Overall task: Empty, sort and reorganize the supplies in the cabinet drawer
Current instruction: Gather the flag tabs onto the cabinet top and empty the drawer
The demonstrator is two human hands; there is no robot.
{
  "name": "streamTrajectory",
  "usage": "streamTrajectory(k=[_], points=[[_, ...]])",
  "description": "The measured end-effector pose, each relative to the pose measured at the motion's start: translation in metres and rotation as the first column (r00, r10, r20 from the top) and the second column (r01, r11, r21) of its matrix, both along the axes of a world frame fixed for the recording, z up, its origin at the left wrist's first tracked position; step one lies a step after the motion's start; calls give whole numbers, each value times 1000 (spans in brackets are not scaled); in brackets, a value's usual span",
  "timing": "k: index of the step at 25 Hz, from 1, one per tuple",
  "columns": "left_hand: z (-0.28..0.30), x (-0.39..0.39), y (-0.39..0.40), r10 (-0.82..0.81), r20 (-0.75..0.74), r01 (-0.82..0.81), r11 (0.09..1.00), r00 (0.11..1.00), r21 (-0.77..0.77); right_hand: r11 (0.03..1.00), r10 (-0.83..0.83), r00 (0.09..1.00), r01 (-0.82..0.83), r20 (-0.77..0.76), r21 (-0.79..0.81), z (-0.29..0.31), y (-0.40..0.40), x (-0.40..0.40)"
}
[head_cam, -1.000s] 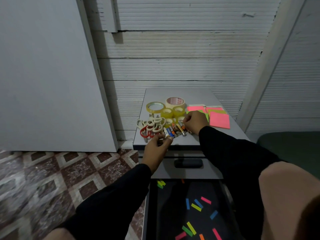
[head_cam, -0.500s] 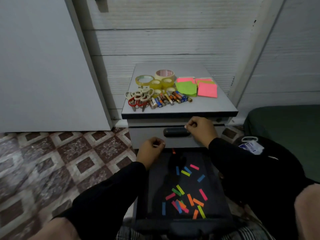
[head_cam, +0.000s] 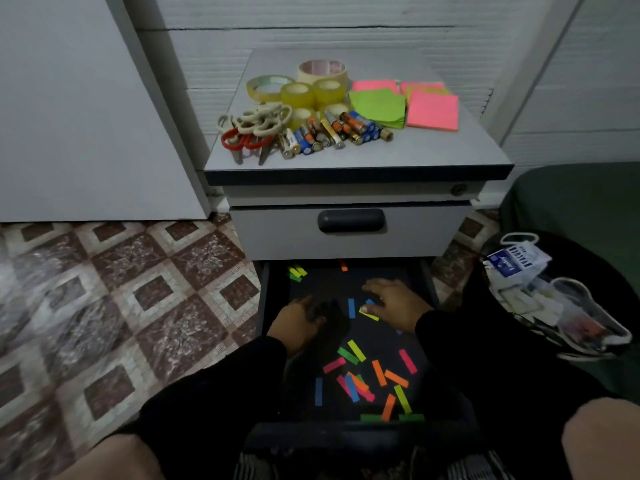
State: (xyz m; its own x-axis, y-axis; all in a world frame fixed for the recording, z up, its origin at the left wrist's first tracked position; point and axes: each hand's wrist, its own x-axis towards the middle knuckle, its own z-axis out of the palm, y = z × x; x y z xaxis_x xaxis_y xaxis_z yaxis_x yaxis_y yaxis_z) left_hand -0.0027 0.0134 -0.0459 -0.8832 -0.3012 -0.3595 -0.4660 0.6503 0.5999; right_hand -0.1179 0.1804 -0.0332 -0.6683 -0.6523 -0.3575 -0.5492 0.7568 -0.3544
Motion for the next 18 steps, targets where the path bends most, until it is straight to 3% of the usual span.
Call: streamTrajectory(k=[4,8,12,18], points=[[-37,-30,-19,-134,155,149,985,979,-87,978,87,994,-98,65,183,-32,-26,-19],[-67,-59,-37,-207,315,275,943,926,-187,956,115,987,-140,110,259,-57,-48,-39],[-76,-87,-46,-158,326,248,935,932,-254,945,127,987,-150,98,290,-75,-70,-54],[-94,-93,-52,-127,388,217,956,913,-199,928,148,984,-174,103,329,-93,-78,-63]])
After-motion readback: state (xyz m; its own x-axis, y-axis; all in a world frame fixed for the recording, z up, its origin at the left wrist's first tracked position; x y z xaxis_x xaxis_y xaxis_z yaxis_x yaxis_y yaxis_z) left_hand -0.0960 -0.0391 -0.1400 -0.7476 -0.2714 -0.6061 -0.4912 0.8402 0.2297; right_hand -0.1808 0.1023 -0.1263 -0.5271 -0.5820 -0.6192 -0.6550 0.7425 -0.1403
